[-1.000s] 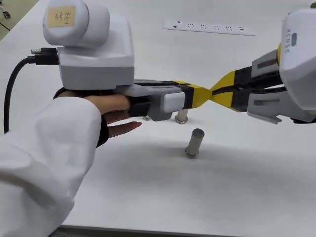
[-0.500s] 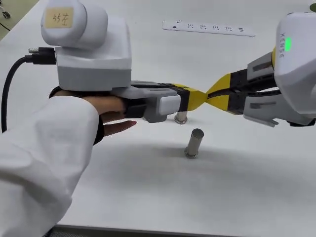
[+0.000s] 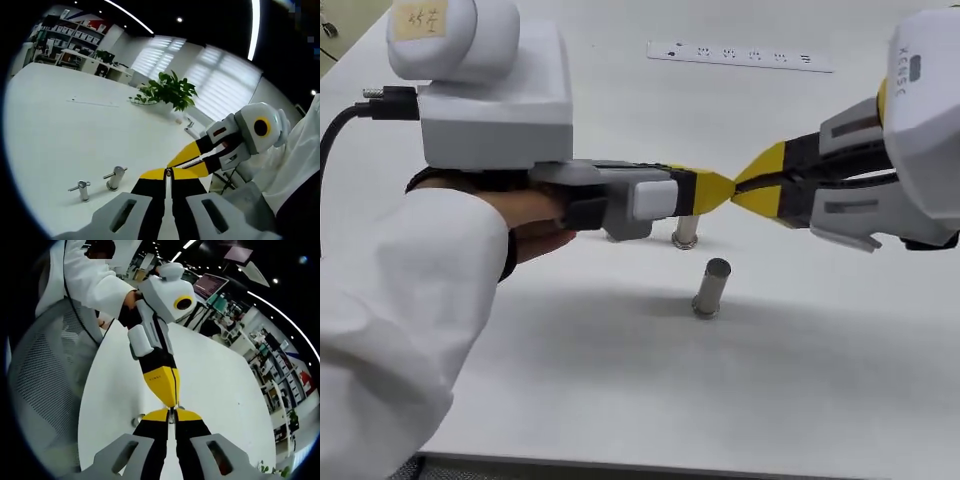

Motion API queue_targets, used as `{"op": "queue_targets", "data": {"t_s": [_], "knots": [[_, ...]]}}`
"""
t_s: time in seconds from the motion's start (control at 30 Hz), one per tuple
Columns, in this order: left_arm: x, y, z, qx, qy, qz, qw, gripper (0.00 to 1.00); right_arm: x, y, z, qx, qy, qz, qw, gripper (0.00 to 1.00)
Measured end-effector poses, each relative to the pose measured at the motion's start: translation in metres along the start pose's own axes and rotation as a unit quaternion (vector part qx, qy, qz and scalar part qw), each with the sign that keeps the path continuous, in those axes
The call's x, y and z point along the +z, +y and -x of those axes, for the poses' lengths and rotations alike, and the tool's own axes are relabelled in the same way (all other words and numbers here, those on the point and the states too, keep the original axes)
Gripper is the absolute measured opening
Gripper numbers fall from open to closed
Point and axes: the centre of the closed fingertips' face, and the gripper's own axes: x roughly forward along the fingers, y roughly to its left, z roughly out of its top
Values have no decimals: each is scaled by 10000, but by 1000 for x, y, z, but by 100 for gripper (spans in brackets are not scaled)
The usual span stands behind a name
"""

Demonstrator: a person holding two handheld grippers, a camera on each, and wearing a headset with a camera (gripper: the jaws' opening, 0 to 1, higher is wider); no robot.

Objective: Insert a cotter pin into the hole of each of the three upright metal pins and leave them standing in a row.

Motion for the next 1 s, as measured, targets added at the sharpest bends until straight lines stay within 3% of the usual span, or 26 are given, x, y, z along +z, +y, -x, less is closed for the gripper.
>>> {"op": "queue_targets", "data": {"t_s": [0.1,0.13,0.2,0.3,0.37,0.5,0.63,0.77,0.83,1.0], "knots": [[-1,0,1,8,33,-74,10000,0,-3,-2,1,24,29,-98,9999,8],[-2,0,2,1,41,-96,9999,0,-6,3,0,199,-6,-448,9988,10],[-2,-1,4,-26,51,-174,9998,0,-9,4,1,319,-62,-804,9962,13],[-1,-5,6,-75,39,-433,9990,0,-11,4,2,413,-132,-1111,9929,17],[-1,-5,8,-90,34,-451,9989,0,-12,8,2,641,-236,-1515,9861,17],[-1,-7,11,-195,43,-695,9974,0,-13,7,3,843,-394,-2063,9741,19],[0,-10,14,-337,84,-1050,9939,0,-11,11,4,1018,-449,-2157,9701,15],[-2,-18,17,-512,172,-1469,9877,0,-3,21,4,1316,-615,-2442,9588,10],[-1,-19,18,-564,172,-1519,9866,0,0,25,3,1435,-684,-2533,9542,10],[2,-26,20,-734,127,-1656,9834,0,4,30,5,1595,-742,-2584,9499,7]]}}
